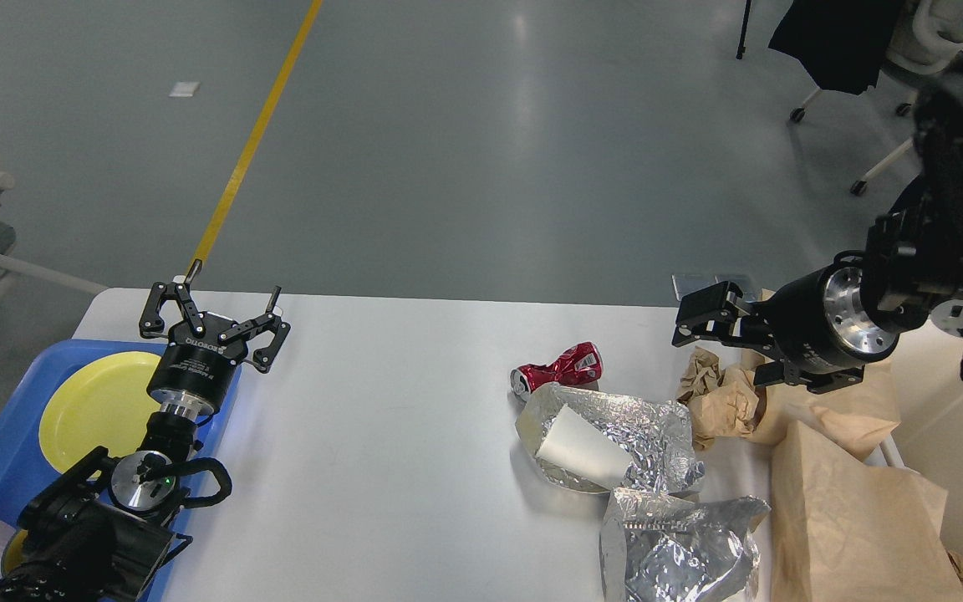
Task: Tidy desktop
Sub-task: 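Reach the right gripper toward the brown paper bag, then grasp the brown paper bag with the right gripper and lift it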
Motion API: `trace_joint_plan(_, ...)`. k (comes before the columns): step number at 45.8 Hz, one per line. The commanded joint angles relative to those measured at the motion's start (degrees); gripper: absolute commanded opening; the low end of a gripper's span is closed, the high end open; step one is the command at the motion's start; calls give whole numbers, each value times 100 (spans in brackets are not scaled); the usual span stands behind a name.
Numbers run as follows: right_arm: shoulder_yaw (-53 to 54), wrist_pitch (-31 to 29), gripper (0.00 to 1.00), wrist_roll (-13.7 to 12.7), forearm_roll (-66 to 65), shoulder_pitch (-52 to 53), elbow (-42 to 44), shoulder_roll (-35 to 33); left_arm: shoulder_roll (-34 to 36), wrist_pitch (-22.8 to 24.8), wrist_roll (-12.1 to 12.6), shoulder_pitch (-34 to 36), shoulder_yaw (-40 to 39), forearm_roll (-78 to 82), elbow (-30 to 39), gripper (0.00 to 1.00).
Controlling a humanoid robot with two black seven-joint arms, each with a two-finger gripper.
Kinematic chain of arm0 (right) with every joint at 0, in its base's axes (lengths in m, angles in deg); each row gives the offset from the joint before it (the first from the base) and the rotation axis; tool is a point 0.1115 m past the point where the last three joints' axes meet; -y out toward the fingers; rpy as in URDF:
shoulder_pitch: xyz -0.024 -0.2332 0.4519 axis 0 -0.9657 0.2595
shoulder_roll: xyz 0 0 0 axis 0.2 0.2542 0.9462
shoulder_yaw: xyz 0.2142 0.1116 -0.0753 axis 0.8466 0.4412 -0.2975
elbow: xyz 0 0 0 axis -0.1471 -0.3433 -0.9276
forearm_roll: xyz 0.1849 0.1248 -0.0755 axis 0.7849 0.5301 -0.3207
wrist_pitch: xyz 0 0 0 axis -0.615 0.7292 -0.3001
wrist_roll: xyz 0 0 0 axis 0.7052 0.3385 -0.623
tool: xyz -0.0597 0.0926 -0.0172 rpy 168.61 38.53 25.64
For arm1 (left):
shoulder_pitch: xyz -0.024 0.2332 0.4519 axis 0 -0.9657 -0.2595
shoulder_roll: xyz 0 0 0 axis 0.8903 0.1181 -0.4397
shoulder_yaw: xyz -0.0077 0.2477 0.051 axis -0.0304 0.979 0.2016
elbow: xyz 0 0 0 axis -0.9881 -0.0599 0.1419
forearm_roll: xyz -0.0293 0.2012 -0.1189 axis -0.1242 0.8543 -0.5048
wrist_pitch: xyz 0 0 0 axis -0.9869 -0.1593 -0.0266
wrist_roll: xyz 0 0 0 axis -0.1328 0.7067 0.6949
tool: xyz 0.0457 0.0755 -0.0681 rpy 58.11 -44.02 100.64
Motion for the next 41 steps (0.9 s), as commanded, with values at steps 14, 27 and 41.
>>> trace_joint_plan(14,-79,1338,100,-774,18,-1506,108,123,-1,17,9,-1,12,1,0,100)
trace_joint_plan(27,-597,2077,100,-871,202,-3229,872,123,-1,17,9,8,21,1,-9,100)
trace_joint_plan(41,-668,2542,100,-862,958,-4363,1707,71,-1,17,9,8,12,-8,-9,100)
